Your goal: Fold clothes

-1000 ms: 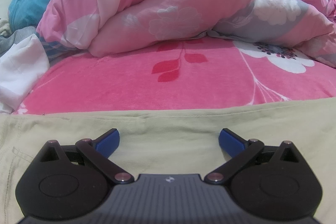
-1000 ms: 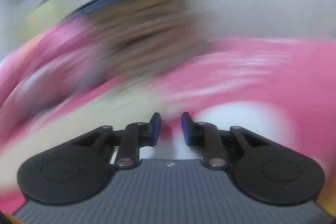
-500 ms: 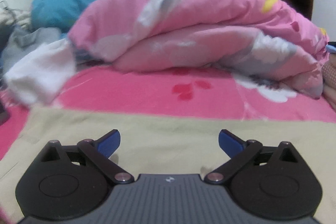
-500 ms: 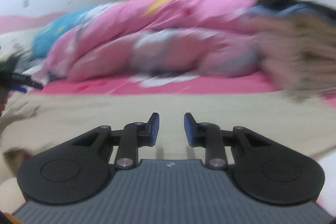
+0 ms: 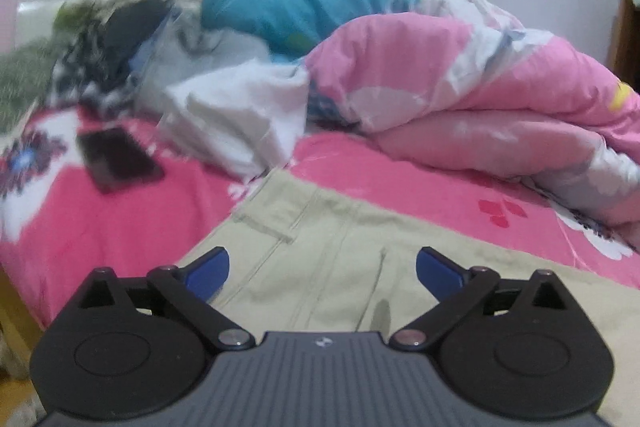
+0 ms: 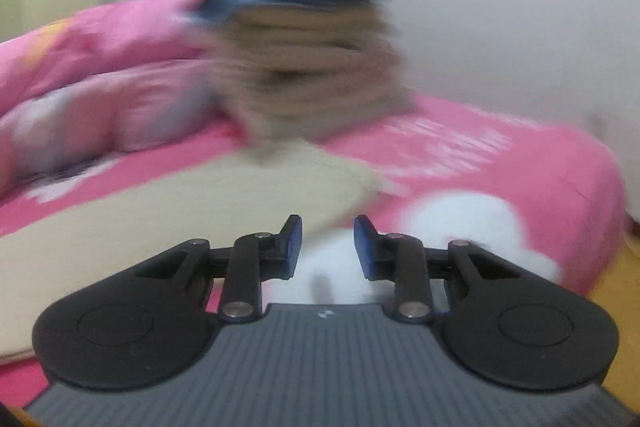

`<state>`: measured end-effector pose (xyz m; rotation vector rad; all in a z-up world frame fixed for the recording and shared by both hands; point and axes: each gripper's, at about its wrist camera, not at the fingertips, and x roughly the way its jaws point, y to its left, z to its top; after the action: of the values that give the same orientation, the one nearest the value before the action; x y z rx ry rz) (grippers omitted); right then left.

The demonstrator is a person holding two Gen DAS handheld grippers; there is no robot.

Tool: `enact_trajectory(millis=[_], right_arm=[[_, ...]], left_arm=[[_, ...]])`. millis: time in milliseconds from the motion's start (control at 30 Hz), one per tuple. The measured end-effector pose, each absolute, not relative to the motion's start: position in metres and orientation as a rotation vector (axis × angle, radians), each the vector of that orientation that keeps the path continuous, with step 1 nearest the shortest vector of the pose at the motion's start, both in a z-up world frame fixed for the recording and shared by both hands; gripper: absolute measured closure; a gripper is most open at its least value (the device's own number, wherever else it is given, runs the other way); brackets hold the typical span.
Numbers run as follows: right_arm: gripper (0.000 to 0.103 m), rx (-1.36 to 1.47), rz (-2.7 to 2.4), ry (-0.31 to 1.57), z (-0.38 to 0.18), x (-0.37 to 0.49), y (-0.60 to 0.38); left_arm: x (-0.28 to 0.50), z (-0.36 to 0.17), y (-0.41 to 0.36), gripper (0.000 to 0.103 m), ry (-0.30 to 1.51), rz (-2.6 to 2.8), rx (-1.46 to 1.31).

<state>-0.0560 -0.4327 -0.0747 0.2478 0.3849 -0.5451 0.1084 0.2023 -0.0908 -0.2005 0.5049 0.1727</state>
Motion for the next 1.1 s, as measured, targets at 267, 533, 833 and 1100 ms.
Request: enact_trajectory(millis=[267,533,833,1100], right_arm=[[0.074,-0.069,0.424,0.518,-0.06,0.078,-0.201],[0.073,-0.21,0.585,0.639,-0.085,0.131,-0.122],[0.059,-0.103,0.274,0.768,-0.069,0.017,-0.273],[0.052,-0.061,0.227,0.586,-0.056,0.042,-0.255]], left_arm=[[0.138,-0.115,0.188,0.002,0.597,0.194,-0.163],[0.135,-0.12,0.182,0.0,0.583,0.187,-0.092],[0.138,-0.095,0.171,0.001,0.65,0.211,-0.107],[0.151,-0.066,0.084,0.001,0.68,0.05,-0.027]])
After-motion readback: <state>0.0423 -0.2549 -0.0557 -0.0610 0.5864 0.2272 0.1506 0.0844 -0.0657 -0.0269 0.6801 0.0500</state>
